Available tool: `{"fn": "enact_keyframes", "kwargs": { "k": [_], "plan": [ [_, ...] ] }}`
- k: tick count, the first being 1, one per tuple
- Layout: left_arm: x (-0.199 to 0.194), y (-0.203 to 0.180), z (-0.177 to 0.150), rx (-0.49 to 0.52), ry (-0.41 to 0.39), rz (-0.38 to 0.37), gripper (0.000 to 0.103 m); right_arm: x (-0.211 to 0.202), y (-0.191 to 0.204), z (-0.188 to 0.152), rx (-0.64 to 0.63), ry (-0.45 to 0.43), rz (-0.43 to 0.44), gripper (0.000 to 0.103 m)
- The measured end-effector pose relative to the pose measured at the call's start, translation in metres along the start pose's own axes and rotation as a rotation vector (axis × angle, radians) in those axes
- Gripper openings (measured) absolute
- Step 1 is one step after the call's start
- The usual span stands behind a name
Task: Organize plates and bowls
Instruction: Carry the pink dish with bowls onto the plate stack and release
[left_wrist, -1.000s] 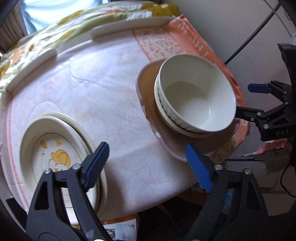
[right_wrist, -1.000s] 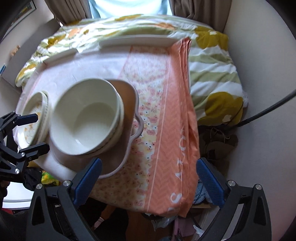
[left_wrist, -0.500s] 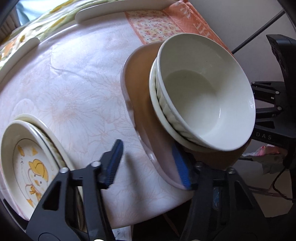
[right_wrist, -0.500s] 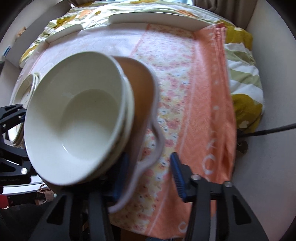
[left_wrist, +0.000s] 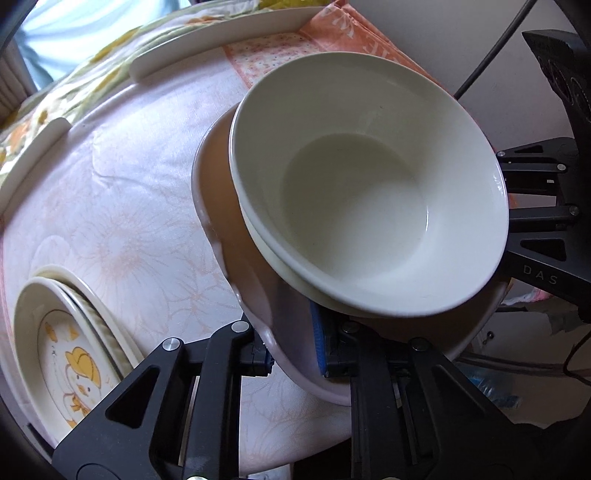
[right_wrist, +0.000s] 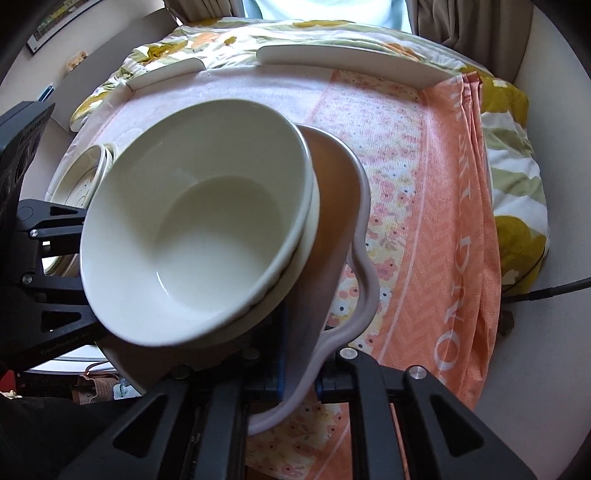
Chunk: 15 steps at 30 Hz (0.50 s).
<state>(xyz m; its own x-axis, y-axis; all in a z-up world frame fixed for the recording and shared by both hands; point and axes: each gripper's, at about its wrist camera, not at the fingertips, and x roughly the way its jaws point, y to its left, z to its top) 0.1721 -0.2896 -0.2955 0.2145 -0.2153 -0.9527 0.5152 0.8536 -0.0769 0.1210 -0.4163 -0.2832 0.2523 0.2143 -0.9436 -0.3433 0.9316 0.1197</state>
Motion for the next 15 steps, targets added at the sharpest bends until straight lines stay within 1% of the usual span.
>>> {"fn": "enact_keyframes", "kwargs": {
  "k": [5,8,10,15],
  "plan": [
    [-0.011,0.001,0.005,0.010,-0.022,0.017,0.014,-0.008,-0.009,0.007,-0.006,-0.011,-0.002,0.011],
    [-0.029,0.005,0.005,0.005,-0.032,0.032,0.014,-0.019,-0.004,0.010,-0.001,-0.028,0.003,0.011],
    [-0.043,0.011,0.002,0.004,-0.046,0.038,0.014,-0.028,0.001,0.014,-0.004,-0.044,0.008,0.011],
    [-0.079,0.029,-0.007,0.013,-0.083,0.052,0.014,-0.052,0.030,0.030,-0.020,-0.079,-0.005,0.011]
  ]
}}
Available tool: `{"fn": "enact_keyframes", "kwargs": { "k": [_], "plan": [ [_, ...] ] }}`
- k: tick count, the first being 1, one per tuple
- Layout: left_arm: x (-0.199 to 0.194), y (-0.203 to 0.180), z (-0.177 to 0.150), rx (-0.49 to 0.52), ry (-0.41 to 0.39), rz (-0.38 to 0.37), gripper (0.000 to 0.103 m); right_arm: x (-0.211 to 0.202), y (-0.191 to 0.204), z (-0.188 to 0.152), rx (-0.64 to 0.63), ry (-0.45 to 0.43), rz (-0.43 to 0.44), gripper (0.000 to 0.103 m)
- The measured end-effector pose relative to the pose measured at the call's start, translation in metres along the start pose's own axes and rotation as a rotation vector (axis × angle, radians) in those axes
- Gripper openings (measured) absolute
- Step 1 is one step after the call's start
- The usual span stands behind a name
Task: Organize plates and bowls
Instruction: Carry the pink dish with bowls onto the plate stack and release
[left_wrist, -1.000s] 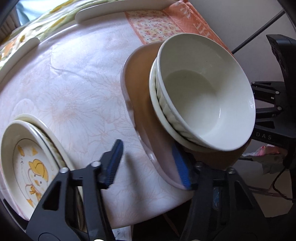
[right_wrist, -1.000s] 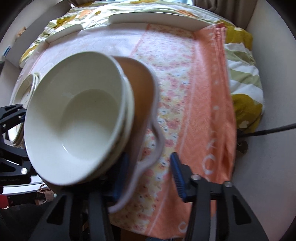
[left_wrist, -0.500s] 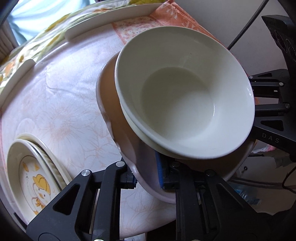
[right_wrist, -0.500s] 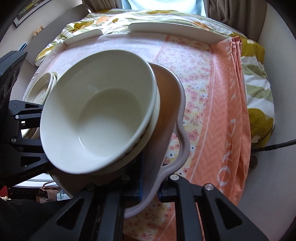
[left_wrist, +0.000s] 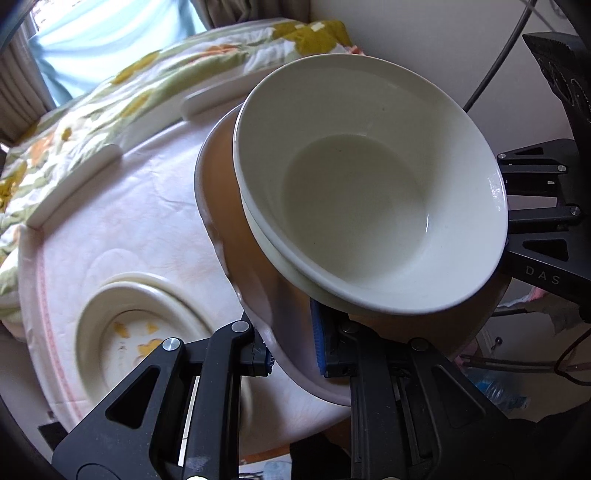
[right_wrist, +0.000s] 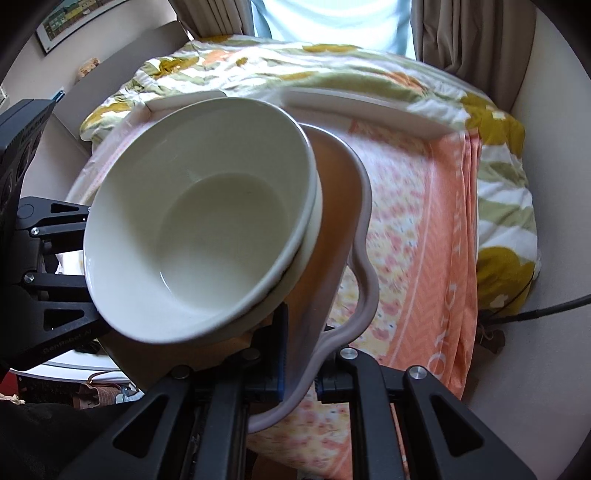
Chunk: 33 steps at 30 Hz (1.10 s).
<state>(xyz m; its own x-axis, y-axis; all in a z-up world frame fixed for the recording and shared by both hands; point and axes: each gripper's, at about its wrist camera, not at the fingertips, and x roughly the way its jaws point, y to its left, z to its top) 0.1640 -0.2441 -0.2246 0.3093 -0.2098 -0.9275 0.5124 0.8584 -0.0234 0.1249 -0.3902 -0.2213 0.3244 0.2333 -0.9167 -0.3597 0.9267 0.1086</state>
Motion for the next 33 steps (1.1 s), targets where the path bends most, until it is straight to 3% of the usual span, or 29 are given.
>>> {"fn": "enact_keyframes", "kwargs": {
  "k": [8,18,23,33],
  "plan": [
    [-0.046,0.057,-0.034,0.000,-0.008,0.000,0.014,-0.014,0.078,0.028,0.012,-0.025,0.002,0.011],
    [-0.058,0.135,-0.094,-0.008,0.016,0.027,0.014,0.023,0.165,0.049,0.003,-0.024,0.012,0.011],
    [-0.038,0.155,-0.108,-0.029,0.053,0.018,0.014,0.049,0.188,0.051,0.021,0.004,0.025,0.011],
    [-0.011,0.168,-0.117,-0.035,0.084,-0.013,0.014,0.076,0.192,0.047,0.089,0.051,0.021,0.011]
  ]
}}
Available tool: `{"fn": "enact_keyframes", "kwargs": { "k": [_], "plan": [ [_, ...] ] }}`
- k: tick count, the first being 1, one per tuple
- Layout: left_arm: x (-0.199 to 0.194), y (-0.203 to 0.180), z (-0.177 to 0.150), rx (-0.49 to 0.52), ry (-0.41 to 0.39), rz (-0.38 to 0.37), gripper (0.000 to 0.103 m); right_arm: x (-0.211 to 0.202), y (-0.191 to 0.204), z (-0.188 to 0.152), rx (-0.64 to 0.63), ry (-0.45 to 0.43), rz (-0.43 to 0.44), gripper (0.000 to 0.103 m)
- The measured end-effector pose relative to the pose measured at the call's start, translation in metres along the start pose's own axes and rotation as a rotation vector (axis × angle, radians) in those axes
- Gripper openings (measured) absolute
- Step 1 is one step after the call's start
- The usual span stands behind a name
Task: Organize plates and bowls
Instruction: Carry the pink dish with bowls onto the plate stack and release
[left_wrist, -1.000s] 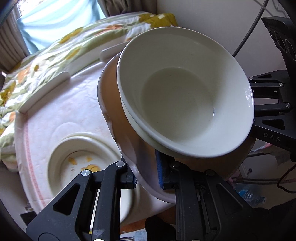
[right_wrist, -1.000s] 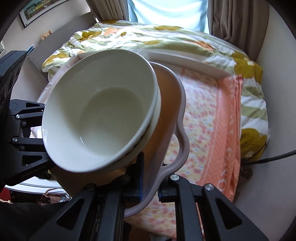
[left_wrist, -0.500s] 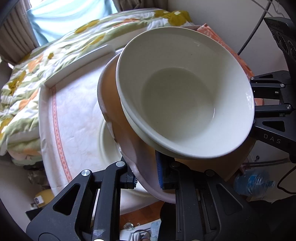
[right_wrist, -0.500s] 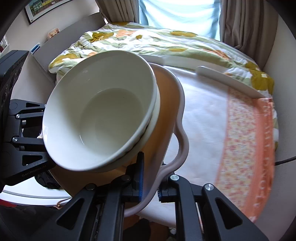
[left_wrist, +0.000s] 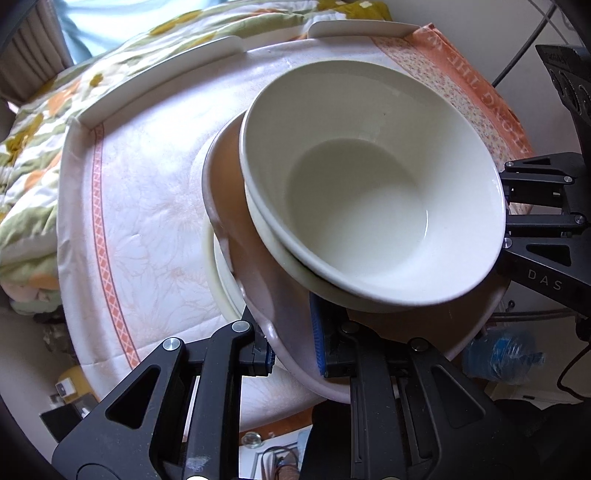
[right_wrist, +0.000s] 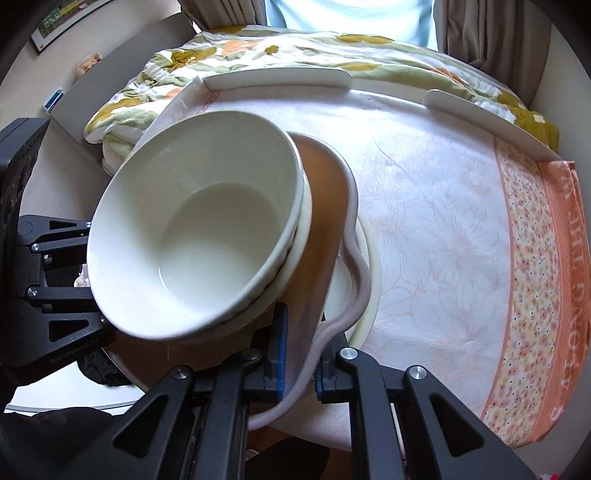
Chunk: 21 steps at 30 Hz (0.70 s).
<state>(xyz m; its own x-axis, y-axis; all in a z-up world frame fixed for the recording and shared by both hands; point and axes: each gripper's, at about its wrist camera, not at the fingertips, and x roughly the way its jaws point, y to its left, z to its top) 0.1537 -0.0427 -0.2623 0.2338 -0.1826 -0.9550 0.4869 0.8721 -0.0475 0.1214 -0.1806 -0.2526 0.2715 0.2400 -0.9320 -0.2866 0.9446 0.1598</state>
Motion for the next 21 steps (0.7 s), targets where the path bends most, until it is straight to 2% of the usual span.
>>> {"fn": "enact_keyframes", "kwargs": {
  "k": [7,16,18,21],
  "plan": [
    [0.0050,0.0036,-0.0028,-0.010,0.002,-0.015,0.014,0.0047,-0.0016,-0.0016,0.014,-0.021,0.009,0.011],
    [0.0068,0.0005,0.0021,-0.006,0.042,0.008,0.014,0.0091,0.0020,0.0003,0.014,0.027,0.001,0.012],
    [0.0069,-0.0006,0.0031,-0.003,0.053,0.018,0.014,0.0070,0.0006,0.0012,0.023,0.026,-0.014,0.016],
    [0.0037,-0.0004,0.0049,-0.003,0.060,0.024,0.014,0.0043,-0.0049,0.0012,0.050,0.029,0.006,0.016]
  ]
}}
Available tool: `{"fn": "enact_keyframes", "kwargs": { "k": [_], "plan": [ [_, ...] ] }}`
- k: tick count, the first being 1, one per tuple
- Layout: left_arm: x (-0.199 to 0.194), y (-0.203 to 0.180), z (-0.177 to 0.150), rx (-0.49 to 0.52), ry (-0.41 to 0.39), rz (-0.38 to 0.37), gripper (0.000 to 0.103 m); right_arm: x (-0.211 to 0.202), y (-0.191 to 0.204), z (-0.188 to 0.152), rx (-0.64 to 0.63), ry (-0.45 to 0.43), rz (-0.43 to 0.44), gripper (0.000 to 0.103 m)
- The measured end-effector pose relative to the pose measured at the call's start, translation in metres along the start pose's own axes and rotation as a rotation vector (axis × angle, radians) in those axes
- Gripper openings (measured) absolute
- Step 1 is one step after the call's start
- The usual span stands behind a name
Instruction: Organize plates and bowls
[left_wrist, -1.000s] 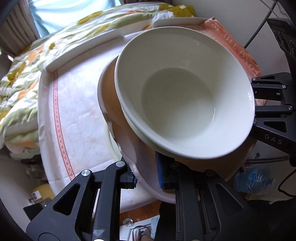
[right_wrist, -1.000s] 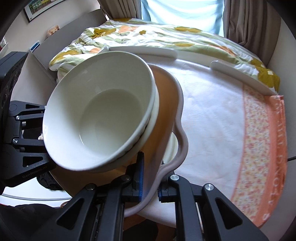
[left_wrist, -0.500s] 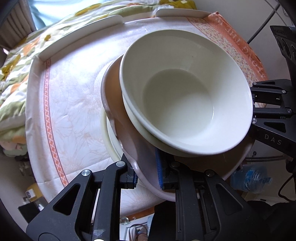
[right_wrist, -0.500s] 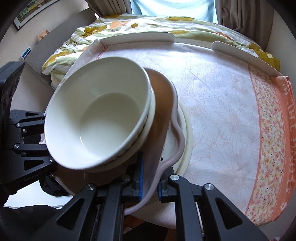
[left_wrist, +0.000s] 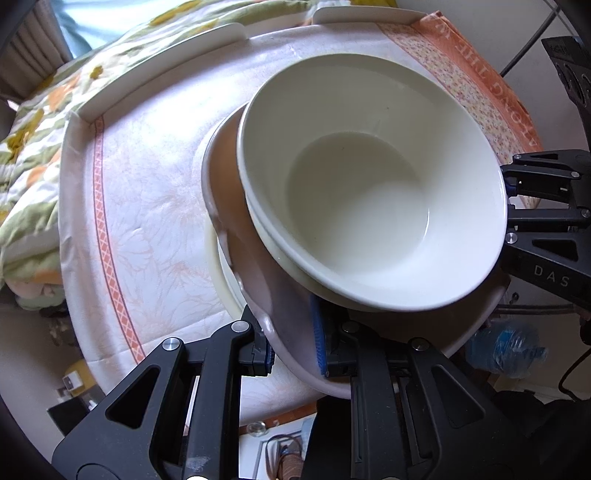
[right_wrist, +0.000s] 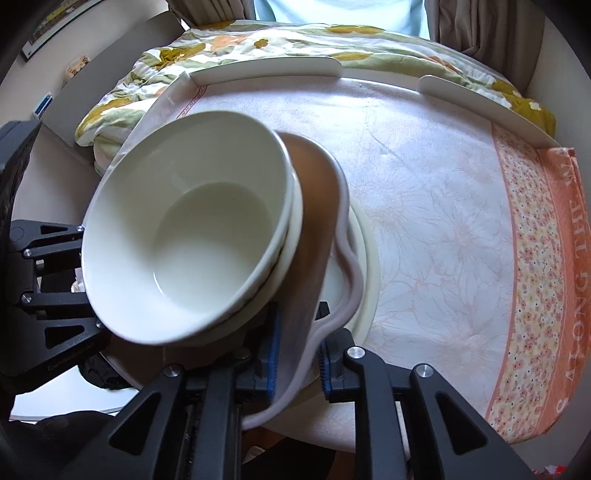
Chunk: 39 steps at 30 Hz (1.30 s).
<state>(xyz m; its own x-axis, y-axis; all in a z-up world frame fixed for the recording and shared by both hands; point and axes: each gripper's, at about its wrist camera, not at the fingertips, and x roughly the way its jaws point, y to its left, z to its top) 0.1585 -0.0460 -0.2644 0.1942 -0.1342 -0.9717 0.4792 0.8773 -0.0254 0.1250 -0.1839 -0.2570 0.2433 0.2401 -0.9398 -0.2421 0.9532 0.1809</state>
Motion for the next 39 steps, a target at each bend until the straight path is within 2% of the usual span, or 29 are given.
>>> {"fn": "enact_keyframes", "kwargs": {
  "k": [9,15,18,21,24,26,27,28,29,30,31,33,34,37,39],
  "plan": [
    [-0.015,0.002,-0.003,0.001,0.010,0.021,0.016,-0.008,0.003,-0.001,-0.009,0.002,-0.012,0.018],
    [-0.041,0.002,-0.013,0.009,-0.029,0.030,0.018,-0.027,0.005,-0.002,-0.015,-0.017,-0.036,0.019],
    [-0.063,-0.001,-0.022,0.022,-0.073,0.046,0.018,-0.042,0.005,-0.006,-0.003,-0.038,-0.059,0.019],
    [-0.099,-0.001,-0.034,0.012,-0.166,0.034,0.018,-0.072,0.008,-0.015,0.009,-0.104,-0.061,0.019],
    [-0.147,-0.005,-0.044,-0.017,-0.332,0.021,0.018,-0.110,0.014,-0.024,0.018,-0.194,-0.054,0.020],
    [-0.185,-0.012,-0.053,-0.038,-0.471,0.027,0.018,-0.140,0.020,-0.031,0.025,-0.269,-0.048,0.021],
    [-0.198,-0.015,-0.056,-0.045,-0.521,0.029,0.019,-0.152,0.022,-0.034,0.026,-0.302,-0.047,0.029],
    [-0.213,-0.020,-0.060,-0.052,-0.576,0.031,0.023,-0.169,0.024,-0.037,0.028,-0.349,-0.045,0.036],
    [-0.226,-0.025,-0.063,-0.058,-0.626,0.032,0.028,-0.181,0.027,-0.037,0.029,-0.382,-0.043,0.060],
    [-0.237,-0.029,-0.066,-0.067,-0.669,0.039,0.061,-0.196,0.030,-0.040,0.030,-0.429,-0.045,0.082],
    [-0.249,-0.034,-0.069,-0.082,-0.720,0.056,0.103,-0.209,0.032,-0.043,0.030,-0.467,-0.050,0.087],
    [-0.270,-0.042,-0.082,-0.099,-0.839,0.088,0.103,-0.235,0.038,-0.049,0.026,-0.538,-0.079,0.093],
    [-0.278,-0.048,-0.085,-0.095,-0.873,0.100,0.103,-0.245,0.040,-0.052,0.032,-0.566,-0.101,0.093],
    [-0.292,-0.060,-0.085,-0.148,-0.911,0.197,0.103,-0.273,0.043,-0.060,0.069,-0.653,-0.196,0.098],
    [-0.297,-0.061,-0.087,-0.198,-0.925,0.204,0.103,-0.284,0.041,-0.065,0.070,-0.699,-0.215,0.099]
  ]
}}
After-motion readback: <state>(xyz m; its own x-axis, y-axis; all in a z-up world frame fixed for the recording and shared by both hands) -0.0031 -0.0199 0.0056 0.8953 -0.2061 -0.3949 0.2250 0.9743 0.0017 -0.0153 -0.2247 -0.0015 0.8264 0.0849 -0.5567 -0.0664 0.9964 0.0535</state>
